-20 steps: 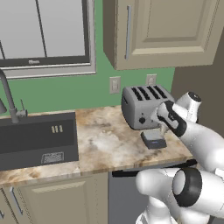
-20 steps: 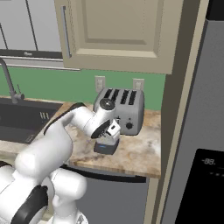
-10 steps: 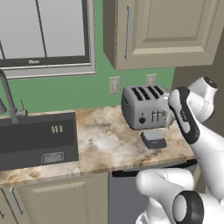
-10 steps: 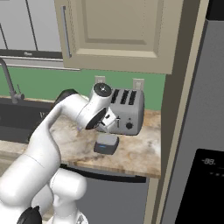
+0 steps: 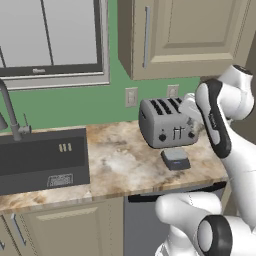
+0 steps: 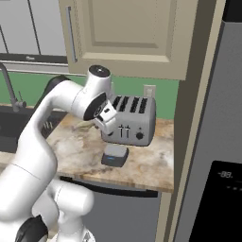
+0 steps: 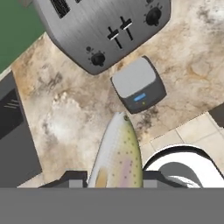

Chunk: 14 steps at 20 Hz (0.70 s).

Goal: Take the fish from the fridge and place it on the digital scale on the counter by the fridge. Wait a few seconds for a reading, then move it to the plate on the dining counter.

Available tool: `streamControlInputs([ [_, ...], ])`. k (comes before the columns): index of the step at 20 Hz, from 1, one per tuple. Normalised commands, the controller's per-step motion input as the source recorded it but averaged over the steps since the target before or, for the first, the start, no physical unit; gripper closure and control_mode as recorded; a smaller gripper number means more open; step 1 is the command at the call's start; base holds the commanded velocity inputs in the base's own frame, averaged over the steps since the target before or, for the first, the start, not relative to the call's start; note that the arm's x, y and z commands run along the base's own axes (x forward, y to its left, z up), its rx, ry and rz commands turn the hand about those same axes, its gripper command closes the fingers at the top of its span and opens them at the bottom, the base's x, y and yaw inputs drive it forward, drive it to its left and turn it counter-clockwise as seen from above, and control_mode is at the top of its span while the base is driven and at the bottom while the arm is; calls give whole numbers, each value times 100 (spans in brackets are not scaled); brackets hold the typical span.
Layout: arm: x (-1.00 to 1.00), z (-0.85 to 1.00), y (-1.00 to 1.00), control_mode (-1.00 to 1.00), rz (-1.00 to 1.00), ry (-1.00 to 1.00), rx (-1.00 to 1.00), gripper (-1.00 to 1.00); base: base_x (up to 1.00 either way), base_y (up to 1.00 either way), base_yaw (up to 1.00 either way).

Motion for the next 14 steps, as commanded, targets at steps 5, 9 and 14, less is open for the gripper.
streamControlInputs([
  [5, -24, 0, 8, 100, -4, 3, -3, 100, -56, 18, -9],
  [9, 0, 0, 0, 100, 0, 0, 0, 100, -100, 26, -43],
  [14, 0, 0, 0, 100, 0, 0, 0, 100, -78, 14, -81],
])
